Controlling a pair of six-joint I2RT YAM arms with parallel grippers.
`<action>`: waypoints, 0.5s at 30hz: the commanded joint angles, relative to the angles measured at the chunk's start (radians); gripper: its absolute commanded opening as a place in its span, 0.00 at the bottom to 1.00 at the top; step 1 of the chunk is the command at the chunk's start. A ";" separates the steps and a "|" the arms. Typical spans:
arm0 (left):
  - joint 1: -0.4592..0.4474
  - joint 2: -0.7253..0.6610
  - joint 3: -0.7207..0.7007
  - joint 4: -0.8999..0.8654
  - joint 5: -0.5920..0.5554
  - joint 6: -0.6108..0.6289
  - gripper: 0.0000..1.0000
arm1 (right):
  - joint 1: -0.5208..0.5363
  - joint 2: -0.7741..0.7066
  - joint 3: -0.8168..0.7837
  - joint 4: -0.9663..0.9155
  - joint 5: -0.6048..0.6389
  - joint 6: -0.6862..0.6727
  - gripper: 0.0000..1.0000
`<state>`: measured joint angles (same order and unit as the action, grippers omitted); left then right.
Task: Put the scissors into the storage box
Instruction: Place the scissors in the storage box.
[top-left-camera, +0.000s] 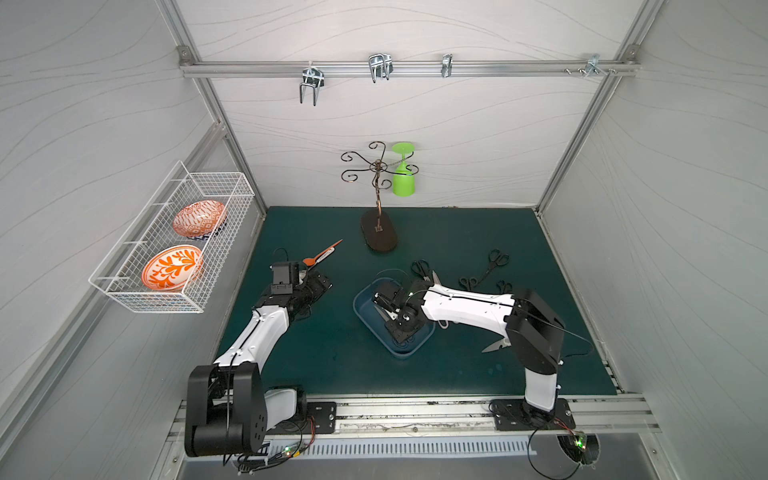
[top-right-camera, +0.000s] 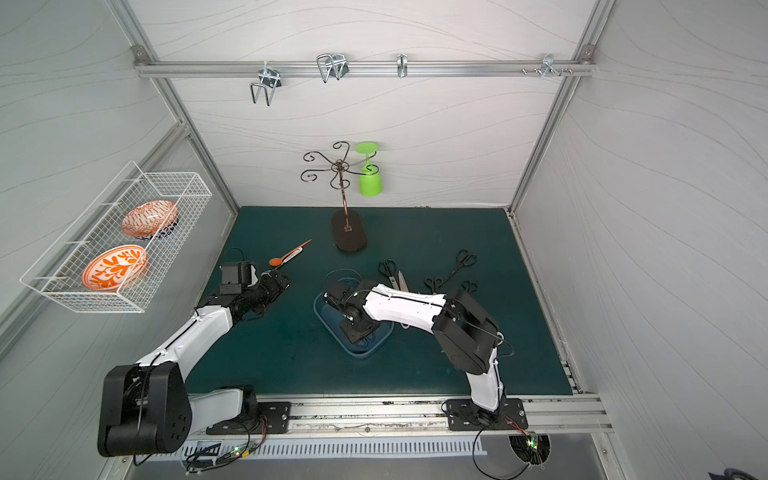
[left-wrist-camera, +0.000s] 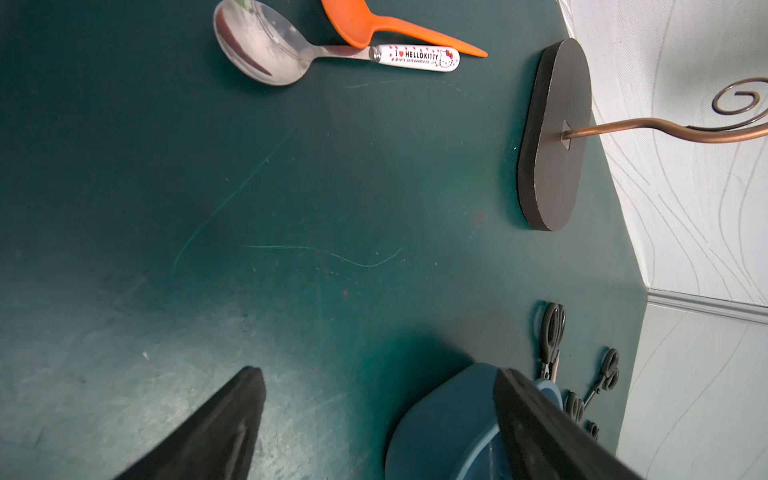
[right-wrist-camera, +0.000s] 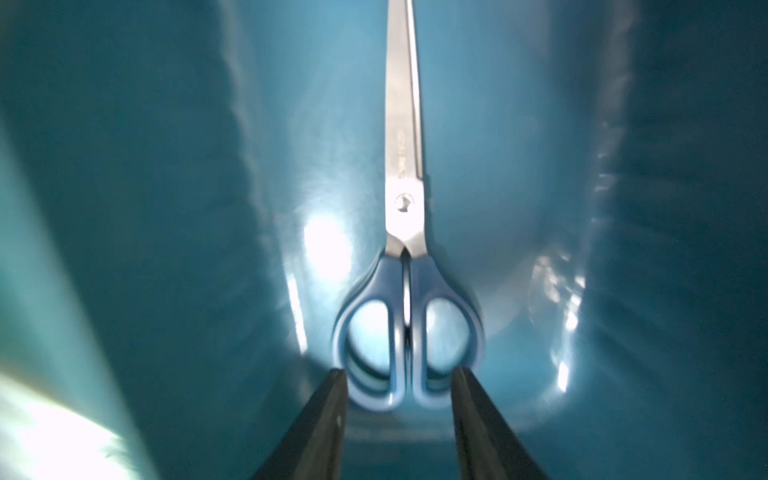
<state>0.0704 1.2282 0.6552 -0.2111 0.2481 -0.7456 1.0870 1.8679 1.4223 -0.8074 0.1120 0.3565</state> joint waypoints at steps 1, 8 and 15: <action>0.005 0.005 0.024 0.030 0.016 -0.004 0.91 | -0.067 -0.125 0.040 -0.050 -0.019 0.029 0.45; 0.005 0.002 0.031 0.024 0.055 0.002 0.91 | -0.256 -0.198 0.066 -0.107 -0.004 -0.013 0.45; 0.002 0.007 0.024 0.041 0.079 -0.013 0.90 | -0.499 -0.170 0.068 -0.112 -0.016 -0.063 0.42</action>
<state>0.0704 1.2282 0.6552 -0.2108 0.3008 -0.7486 0.6483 1.6768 1.4895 -0.8730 0.1036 0.3237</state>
